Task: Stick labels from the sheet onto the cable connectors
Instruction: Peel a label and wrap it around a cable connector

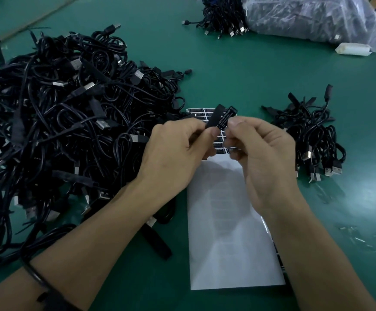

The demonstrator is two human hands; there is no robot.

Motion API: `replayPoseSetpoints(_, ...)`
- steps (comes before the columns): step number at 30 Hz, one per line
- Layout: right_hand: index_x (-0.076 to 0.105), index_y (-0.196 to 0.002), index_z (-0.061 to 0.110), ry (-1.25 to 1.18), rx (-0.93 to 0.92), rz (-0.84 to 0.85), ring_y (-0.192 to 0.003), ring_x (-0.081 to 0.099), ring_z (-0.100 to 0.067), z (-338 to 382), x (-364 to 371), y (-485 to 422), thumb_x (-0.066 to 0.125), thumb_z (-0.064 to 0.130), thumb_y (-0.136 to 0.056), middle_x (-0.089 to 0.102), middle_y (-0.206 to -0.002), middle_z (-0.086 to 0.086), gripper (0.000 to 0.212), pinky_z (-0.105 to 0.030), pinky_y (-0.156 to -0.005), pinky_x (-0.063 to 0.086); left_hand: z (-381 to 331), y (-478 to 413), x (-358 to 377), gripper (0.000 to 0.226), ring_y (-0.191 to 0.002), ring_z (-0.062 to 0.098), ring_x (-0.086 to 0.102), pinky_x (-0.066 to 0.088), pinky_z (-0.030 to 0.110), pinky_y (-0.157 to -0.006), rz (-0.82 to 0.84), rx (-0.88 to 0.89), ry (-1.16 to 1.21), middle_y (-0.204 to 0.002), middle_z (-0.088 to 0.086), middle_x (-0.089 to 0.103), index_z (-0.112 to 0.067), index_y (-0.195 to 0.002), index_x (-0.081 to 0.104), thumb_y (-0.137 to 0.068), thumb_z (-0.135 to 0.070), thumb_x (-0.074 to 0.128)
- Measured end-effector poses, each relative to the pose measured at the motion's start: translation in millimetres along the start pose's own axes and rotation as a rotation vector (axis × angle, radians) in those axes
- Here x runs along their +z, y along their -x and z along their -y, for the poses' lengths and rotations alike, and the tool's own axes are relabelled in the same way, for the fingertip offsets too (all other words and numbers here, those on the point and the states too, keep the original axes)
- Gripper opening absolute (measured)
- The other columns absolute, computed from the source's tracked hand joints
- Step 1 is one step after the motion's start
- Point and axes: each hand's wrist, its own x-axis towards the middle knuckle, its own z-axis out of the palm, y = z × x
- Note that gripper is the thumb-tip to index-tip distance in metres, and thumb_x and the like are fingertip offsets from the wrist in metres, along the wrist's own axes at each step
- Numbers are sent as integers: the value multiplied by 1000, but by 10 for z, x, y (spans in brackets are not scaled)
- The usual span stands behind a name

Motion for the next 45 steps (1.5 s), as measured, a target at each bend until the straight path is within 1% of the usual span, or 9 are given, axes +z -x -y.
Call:
replayPoseSetpoints(1,77,-67,23,4,7,12,-63,57,-10,-7,3,0,70,13,-87,67,-65,4,23,-19,-57,45,1,0,3,25,-63,-3,67,54,25,-61,9,-7,17,-70,-19,72,-19,-80,74,-94,-35,61)
replayPoseSetpoints(4,75,-68,21,15,3,37,-63,60,-11,-8,8,-1,68,10,-90,69,-65,2,26,-19,-58,45,-2,2,10,25,-73,5,73,61,42,-72,65,-56,80,-75,-14,75,-19,-84,75,-91,-40,62)
replayPoseSetpoints(7,75,-70,18,14,-16,61,-62,60,-14,-6,8,9,67,8,-92,70,-65,-3,26,-17,-57,46,-6,5,9,27,-75,9,74,61,47,-75,93,-67,81,-76,-16,75,-21,-86,74,-89,-44,62)
replayPoseSetpoints(13,73,-78,7,19,-41,39,-57,61,-11,16,1,13,66,3,-92,67,-63,-4,17,-15,-55,48,-16,7,-11,20,-76,6,73,59,46,-76,144,-45,73,-77,-18,75,-26,-90,74,-89,-42,62)
replayPoseSetpoints(23,73,-76,17,170,-141,40,-59,58,0,31,-15,1,66,7,-94,67,-62,9,21,-13,-60,47,1,-12,4,16,-77,7,74,60,47,-78,170,-37,103,-76,-18,75,-32,-88,72,-91,-42,60)
replayPoseSetpoints(28,73,-75,19,163,-140,27,-61,59,-3,19,-8,6,67,8,-93,68,-63,7,22,-14,-60,47,12,-10,7,14,-75,4,73,61,46,-77,170,-12,123,-76,-17,75,-38,-81,72,-91,-40,62)
replayPoseSetpoints(34,74,-76,19,165,-131,29,-62,61,-6,-2,-2,6,68,10,-93,69,-64,4,20,-17,-61,50,43,-12,25,13,-77,9,75,61,48,-78,178,-24,177,-78,-12,77,-31,-90,73,-90,-40,65)
replayPoseSetpoints(40,75,-78,15,171,-143,19,-61,63,-10,-18,-8,-11,68,10,-93,70,-65,1,17,-27,-63,56,58,-22,31,17,-78,11,75,61,48,-79,181,-38,192,-78,-9,77,-27,-87,75,-90,-39,65)
replayPoseSetpoints(45,74,-76,14,173,-170,23,-57,63,-8,-25,2,-3,67,8,-93,69,-62,2,19,-22,-59,54,56,-22,25,23,-77,13,75,61,48,-78,176,-42,188,-78,-7,77,-20,-88,76,-91,-38,63)
